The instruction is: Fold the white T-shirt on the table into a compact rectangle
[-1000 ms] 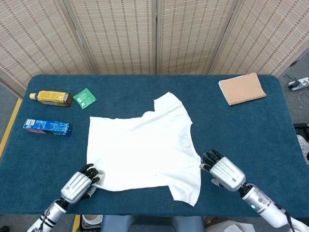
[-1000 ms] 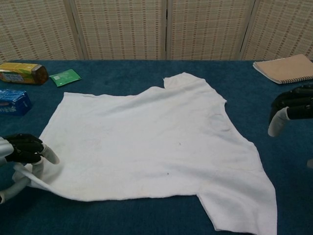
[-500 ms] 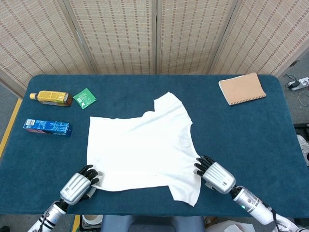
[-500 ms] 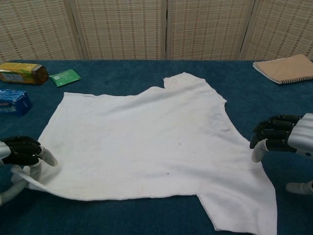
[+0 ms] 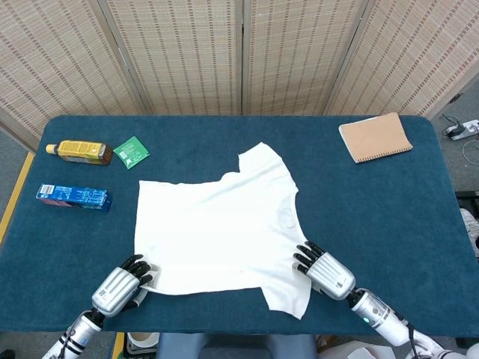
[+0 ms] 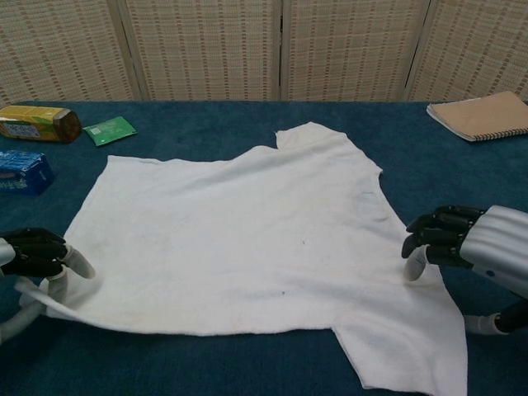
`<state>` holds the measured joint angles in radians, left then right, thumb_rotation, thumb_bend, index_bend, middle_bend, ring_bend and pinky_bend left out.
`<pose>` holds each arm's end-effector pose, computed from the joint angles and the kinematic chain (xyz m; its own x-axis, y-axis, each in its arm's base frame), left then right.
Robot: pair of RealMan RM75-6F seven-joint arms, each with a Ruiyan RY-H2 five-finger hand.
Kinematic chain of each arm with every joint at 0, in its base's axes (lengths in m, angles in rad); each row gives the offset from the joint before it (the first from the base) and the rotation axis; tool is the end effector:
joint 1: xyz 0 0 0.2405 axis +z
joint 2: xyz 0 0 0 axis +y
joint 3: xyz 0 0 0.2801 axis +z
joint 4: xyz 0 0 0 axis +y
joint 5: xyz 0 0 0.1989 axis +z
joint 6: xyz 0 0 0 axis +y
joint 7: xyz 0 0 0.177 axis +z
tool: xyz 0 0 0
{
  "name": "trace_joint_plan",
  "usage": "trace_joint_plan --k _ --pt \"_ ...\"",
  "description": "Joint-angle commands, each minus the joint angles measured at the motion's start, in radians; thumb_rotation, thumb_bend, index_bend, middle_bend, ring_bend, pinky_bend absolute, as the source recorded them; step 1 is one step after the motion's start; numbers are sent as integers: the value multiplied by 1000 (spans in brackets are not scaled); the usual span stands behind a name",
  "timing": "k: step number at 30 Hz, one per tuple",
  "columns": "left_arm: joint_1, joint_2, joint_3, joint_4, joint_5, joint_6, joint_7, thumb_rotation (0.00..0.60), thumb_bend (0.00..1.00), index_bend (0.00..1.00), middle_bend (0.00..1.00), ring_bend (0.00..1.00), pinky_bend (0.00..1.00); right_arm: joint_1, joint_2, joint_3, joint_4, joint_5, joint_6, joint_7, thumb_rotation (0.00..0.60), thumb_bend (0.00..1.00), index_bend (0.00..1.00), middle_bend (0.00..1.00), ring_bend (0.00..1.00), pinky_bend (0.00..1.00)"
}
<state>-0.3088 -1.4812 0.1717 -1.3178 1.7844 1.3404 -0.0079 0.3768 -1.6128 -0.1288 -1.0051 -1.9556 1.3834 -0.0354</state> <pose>-0.2738 0.2183 0.0027 0.4594 0.2532 0.8514 0.8078 -0.5177 -0.2819 -0.2668 -0.2456 -0.0235 0.6350 -0.0255 0.7721 -0.5617 -0.7014 0.4388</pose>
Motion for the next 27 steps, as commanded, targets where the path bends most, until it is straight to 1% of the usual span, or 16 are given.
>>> trace_joint_plan --k 1,6,9,15,20,25,27 --pt "1 -1 -1 4 -1 3 -5 600 576 734 293 262 121 5 -14 -6 19 -2 14 12 600 67 387 296 158 178" --pt "5 -4 -1 14 -4 7 -18 600 575 734 293 262 121 8 -44 -18 78 -13 57 52 600 241 488 342 172 178" --pt "7 -6 -1 22 -6 11 -33 600 576 734 293 263 121 5 -73 -23 125 -15 86 85 600 299 544 370 205 178" --pt "10 -8 -8 34 -16 20 -62 600 576 734 294 268 121 0 -116 -26 208 -7 126 120 600 372 619 424 262 178" --pt "14 -6 -16 42 -34 23 -98 600 575 734 299 272 121 0 -129 -30 242 3 138 140 600 420 691 451 300 177" --pt "19 5 -16 30 -40 33 -143 600 579 741 314 288 121 1 -118 -36 221 7 168 165 600 478 779 499 343 181" --pt "20 13 -15 23 -38 40 -156 600 580 743 317 293 120 1 -98 -38 186 14 166 173 600 497 818 521 357 215"
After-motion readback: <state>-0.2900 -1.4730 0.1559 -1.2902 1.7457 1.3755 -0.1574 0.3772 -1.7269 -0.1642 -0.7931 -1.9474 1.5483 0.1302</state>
